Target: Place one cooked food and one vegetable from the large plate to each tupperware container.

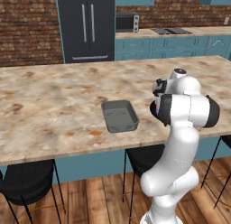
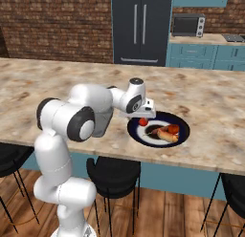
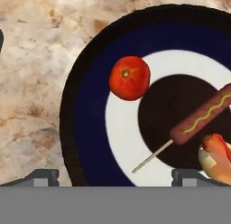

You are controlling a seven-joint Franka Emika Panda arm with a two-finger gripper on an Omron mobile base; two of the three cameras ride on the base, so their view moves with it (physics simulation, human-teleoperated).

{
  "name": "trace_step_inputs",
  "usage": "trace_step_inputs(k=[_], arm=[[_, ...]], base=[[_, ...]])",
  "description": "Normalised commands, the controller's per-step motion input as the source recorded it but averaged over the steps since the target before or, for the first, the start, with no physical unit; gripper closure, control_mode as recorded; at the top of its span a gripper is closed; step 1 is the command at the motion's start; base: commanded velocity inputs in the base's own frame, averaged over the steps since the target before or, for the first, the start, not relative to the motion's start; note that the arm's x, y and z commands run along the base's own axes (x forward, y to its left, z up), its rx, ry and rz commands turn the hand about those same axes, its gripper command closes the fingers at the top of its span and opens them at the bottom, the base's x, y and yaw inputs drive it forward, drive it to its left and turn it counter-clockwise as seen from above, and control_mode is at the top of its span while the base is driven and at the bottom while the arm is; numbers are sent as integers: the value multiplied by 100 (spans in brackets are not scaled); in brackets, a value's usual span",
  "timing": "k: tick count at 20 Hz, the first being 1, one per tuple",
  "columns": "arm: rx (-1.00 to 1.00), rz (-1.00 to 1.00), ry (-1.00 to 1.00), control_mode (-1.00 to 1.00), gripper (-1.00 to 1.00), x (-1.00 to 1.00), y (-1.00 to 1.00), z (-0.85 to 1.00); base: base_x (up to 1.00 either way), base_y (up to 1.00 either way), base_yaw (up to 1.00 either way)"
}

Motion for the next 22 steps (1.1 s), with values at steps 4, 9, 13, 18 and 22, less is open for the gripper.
trace_step_inputs(k=[4, 9, 13, 18, 22], arm=[[0, -8, 5, -100, -100, 61, 0, -39], [0, -4, 4, -100, -100, 61, -5, -41], [1, -7, 10, -100, -100, 51, -26, -44], [0, -2, 6, -100, -100, 47, -3, -34], [0, 0, 3, -100, 100, 6, 1, -23]], base=[[0, 0, 0], [0, 0, 0], [0, 0, 0], [0, 0, 0], [0, 0, 0]])
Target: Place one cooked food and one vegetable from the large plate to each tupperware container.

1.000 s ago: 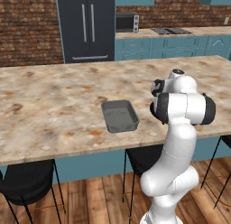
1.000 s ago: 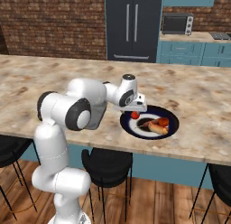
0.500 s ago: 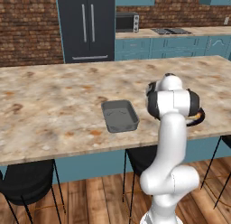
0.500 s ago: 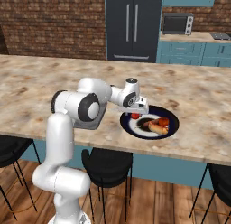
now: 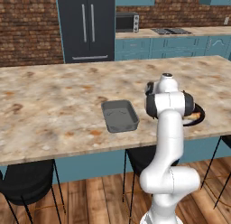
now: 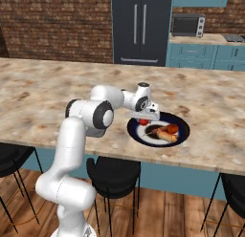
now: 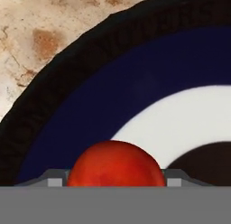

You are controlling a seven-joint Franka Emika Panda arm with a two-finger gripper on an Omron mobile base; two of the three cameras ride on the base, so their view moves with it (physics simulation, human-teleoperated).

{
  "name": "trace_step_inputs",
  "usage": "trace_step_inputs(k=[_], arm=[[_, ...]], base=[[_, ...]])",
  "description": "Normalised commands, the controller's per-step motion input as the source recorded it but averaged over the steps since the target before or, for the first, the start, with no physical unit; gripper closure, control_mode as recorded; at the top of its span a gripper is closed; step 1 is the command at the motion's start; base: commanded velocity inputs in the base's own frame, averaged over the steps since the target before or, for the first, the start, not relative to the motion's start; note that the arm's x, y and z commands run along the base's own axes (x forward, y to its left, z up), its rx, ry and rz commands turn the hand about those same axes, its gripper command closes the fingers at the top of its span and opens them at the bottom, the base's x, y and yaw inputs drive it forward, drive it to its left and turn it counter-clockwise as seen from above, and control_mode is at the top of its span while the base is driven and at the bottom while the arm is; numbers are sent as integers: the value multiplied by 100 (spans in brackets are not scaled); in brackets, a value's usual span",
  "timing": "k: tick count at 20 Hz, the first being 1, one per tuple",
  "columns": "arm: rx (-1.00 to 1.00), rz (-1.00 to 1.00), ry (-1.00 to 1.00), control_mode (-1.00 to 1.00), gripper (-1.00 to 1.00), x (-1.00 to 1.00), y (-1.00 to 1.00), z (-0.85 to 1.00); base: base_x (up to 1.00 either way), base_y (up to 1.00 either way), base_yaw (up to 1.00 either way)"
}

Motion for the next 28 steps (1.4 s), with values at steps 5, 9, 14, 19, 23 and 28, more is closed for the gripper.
trace_step_inputs(k=[5, 9, 14, 19, 23, 28], arm=[[3, 0, -3, -100, 100, -42, 35, 32], [0, 0, -9, -100, 100, -62, 100, 51], [0, 0, -6, -100, 100, -54, 100, 29], [0, 0, -2, -100, 100, -14, 100, 30], [0, 0, 0, -100, 100, 0, 100, 24], [0, 0, 0, -100, 100, 0, 100, -2]], base=[[0, 0, 0], [0, 0, 0], [0, 0, 0], [0, 0, 0], [0, 0, 0], [0, 0, 0]])
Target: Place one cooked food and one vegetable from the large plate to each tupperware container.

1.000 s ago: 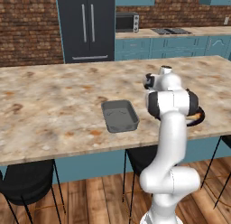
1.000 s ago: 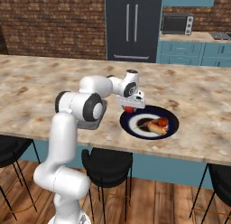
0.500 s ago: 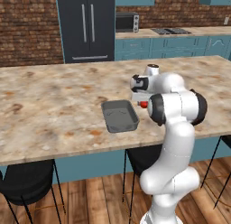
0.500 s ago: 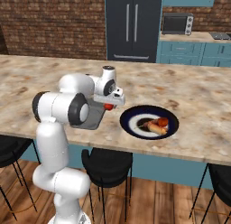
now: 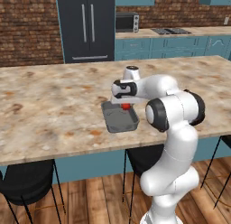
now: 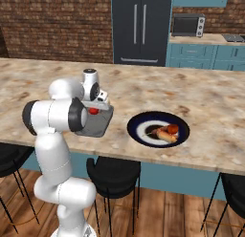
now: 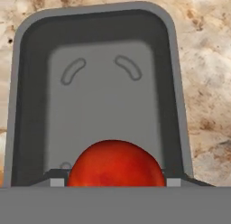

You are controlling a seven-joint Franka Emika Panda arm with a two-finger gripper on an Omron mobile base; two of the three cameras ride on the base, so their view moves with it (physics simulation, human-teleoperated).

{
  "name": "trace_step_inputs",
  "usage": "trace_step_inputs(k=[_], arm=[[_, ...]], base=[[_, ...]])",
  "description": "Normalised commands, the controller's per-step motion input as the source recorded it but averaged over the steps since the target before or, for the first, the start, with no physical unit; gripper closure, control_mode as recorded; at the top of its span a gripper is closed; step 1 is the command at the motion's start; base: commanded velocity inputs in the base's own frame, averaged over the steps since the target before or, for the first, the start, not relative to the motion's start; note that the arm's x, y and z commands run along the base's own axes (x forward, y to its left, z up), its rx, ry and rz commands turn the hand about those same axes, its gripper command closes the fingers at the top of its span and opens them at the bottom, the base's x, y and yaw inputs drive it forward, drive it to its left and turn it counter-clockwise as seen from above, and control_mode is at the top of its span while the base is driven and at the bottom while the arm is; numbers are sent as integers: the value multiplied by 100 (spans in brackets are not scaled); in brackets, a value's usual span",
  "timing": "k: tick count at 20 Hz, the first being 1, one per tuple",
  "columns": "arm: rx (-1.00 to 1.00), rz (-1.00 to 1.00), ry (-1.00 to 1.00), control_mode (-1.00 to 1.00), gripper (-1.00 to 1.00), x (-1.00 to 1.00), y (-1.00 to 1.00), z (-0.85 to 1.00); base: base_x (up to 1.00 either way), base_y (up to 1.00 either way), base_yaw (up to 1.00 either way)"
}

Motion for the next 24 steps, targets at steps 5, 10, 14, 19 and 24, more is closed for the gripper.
trace_step_inputs(k=[5, 10, 14, 19, 24], arm=[[1, 0, 0, -100, 100, 18, 53, -49], [5, 0, 0, -100, 100, 4, 26, -46], [6, 0, 0, -100, 100, 14, 9, -56], [0, 0, -1, -100, -100, 31, 12, -32], [0, 0, 0, -100, -100, -1, 0, 6]], base=[[0, 0, 0], [0, 0, 0], [0, 0, 0], [0, 0, 0], [0, 0, 0]])
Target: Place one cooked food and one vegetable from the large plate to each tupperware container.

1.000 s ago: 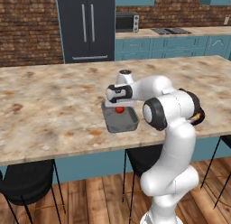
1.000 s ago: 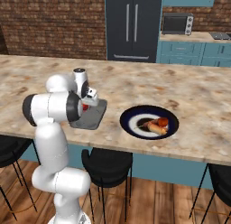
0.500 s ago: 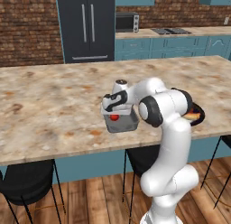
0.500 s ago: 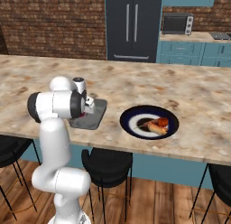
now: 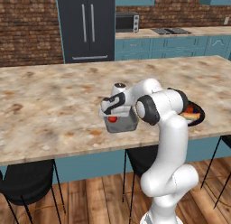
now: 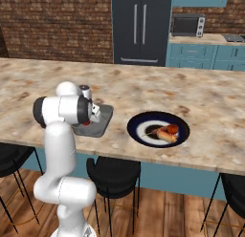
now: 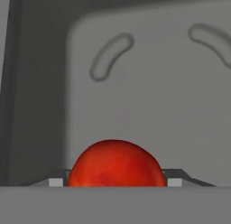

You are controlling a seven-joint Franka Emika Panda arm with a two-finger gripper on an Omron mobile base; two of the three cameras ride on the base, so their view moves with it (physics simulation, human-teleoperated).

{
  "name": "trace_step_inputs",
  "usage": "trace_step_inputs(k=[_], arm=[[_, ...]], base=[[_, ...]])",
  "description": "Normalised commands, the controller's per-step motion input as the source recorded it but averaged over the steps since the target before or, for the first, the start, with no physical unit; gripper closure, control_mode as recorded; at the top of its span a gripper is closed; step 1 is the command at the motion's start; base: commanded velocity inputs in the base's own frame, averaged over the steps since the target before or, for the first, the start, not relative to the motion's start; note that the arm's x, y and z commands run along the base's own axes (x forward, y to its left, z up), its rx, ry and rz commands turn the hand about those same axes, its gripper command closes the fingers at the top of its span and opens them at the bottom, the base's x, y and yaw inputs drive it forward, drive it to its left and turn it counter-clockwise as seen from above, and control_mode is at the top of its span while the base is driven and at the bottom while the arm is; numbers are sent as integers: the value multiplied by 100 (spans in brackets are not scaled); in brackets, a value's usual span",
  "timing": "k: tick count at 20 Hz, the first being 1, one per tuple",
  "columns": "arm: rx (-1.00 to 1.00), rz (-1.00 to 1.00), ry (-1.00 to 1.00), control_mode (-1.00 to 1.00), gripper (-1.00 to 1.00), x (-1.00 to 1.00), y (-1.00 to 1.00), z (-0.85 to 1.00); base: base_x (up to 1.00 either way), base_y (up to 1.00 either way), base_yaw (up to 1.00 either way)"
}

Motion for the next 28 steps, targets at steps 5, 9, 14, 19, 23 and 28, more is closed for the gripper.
trace_step_inputs(k=[5, 9, 14, 19, 23, 28], arm=[[0, 0, 0, -100, -100, -15, 0, 28], [0, -1, 6, -100, -100, -68, -77, 57], [0, -15, 15, -100, -100, -63, -98, 40], [0, -18, 6, -100, -100, -22, -100, 2], [0, -17, 0, -100, -100, 0, -100, -8], [0, -7, 0, -100, -100, 27, -97, -31]], base=[[0, 0, 0], [0, 0, 0], [0, 0, 0], [0, 0, 0], [0, 0, 0], [0, 0, 0]])
